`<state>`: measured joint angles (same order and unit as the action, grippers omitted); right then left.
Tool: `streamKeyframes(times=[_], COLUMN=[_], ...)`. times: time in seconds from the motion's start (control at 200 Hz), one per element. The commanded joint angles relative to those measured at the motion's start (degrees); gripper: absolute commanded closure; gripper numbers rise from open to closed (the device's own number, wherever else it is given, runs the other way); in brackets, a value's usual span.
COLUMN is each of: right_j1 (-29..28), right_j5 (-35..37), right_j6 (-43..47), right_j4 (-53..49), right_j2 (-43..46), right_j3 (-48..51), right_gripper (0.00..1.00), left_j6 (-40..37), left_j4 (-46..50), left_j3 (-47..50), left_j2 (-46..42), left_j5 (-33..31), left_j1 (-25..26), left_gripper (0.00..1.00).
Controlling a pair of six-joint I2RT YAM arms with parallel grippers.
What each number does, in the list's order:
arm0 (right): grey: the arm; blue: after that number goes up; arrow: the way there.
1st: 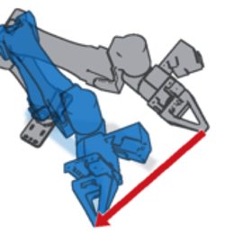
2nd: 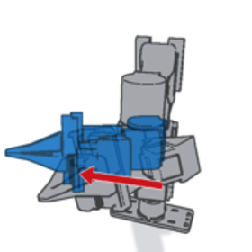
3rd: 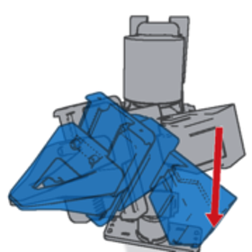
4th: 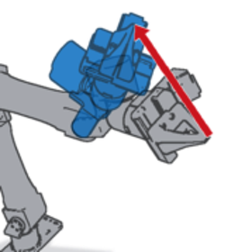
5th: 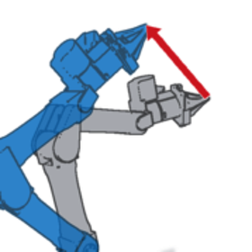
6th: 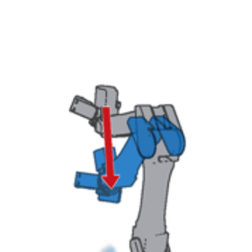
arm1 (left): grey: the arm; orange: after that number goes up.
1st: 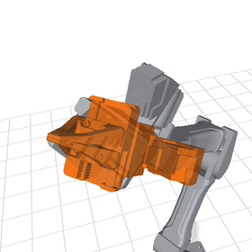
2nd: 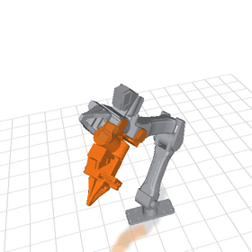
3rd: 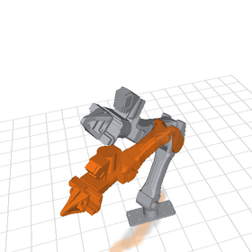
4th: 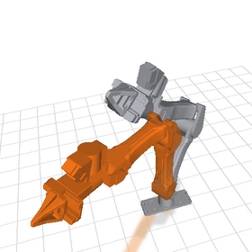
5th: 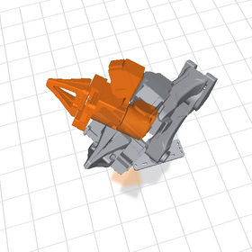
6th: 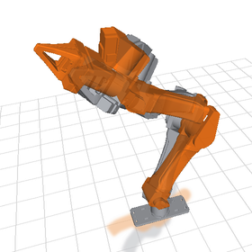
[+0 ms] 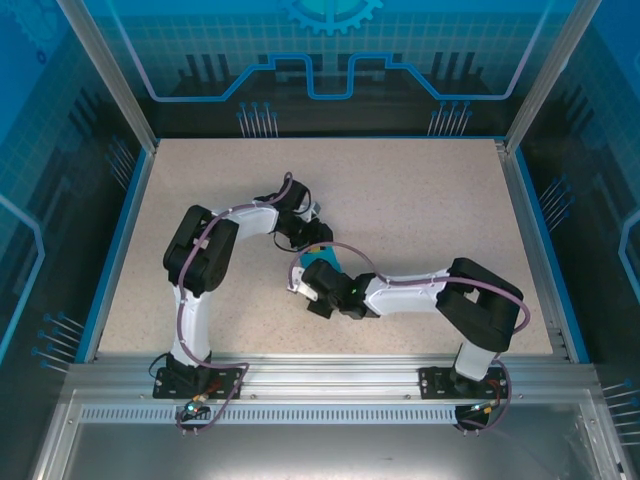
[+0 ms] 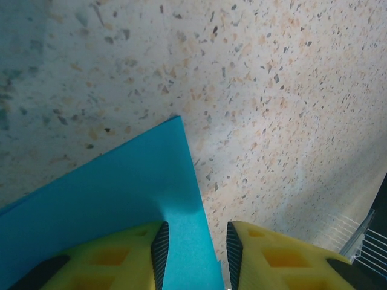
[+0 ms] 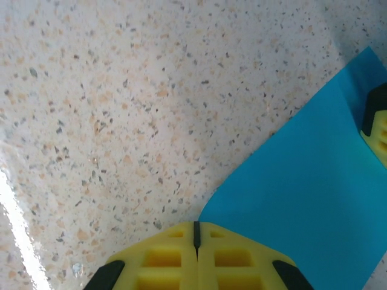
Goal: Fold a paper plane with a square sheet of paper (fold left side to right side)
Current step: Third fold the triangle at the center of the table.
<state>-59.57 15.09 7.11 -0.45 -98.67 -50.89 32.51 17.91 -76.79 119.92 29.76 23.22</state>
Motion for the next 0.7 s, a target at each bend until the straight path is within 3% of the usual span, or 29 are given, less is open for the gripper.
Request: streamKeyframes(times=[0.0, 0.22, 0.695], right_j1=[3.0, 10.29, 22.22], right_j5=[-7.38, -19.79, -38.0], right_j6=[-2.58, -5.24, -14.93], right_j4=[-2.87, -6.08, -8.87], right_j2=[2.34, 1.66, -5.14], right_j3=[-2.27, -4.56, -7.86], right_gripper=[1.0, 1.0, 1.0], left_j6=[-1.97, -2.7, -3.24], left_j4=[2.77, 2.98, 3.7], left_j3=[-0.4, -0.25, -0.75], left_j2=[2.14, 2.88, 3.49], left_j5=[-1.99, -2.18, -2.47], left_j1=[0.56, 0.59, 0.67], left_gripper=[0.65, 0.67, 0.68])
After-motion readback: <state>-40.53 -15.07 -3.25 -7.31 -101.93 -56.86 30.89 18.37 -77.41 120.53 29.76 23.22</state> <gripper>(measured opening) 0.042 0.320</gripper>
